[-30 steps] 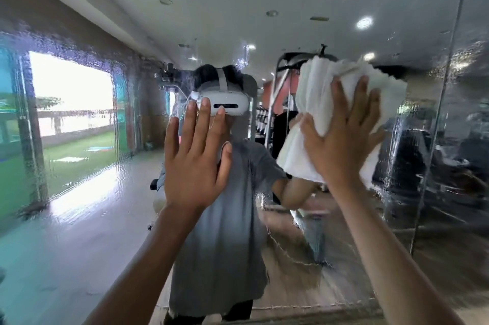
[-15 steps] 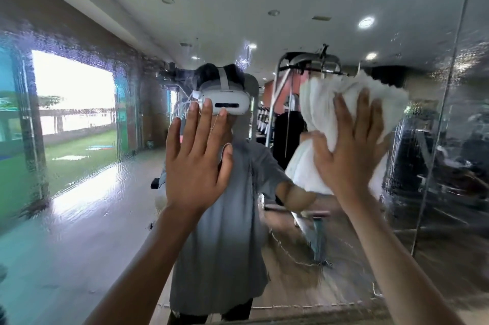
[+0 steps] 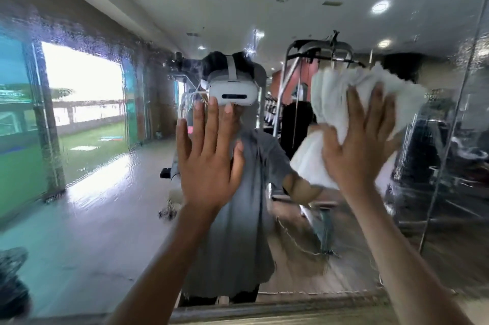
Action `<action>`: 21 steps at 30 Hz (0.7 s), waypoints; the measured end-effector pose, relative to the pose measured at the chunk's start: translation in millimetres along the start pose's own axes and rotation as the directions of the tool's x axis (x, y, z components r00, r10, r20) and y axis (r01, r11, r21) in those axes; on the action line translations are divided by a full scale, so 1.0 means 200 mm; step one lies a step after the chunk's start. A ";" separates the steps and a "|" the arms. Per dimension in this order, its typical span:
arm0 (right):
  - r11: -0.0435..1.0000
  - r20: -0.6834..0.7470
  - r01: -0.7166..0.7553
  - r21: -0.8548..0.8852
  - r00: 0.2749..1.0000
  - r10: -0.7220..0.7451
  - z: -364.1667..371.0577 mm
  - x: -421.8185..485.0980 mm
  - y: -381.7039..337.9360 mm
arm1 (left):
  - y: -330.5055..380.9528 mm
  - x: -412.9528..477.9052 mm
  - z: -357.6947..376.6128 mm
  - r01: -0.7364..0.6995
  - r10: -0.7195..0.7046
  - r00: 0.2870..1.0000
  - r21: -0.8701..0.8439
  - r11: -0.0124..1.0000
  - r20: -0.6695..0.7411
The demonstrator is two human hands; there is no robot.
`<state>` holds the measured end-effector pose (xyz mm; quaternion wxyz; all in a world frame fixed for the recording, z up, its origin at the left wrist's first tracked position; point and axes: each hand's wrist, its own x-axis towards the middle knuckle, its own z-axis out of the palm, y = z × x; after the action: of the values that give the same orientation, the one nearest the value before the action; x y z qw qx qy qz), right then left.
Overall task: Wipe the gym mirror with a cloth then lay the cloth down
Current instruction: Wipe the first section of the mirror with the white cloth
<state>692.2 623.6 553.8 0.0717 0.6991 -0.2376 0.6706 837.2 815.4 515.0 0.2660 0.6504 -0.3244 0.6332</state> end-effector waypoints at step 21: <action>0.948 0.076 0.314 -0.056 0.948 -0.309 0.03 -0.47 -0.11 | -0.01 -0.29 0.01 -0.047 0.047 0.999 -0.013 0.999 0.014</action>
<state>708.2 663.2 466.0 0.1923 0.7470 -0.1489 0.6187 840.4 820.1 458.2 0.2529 0.6453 -0.3455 0.6326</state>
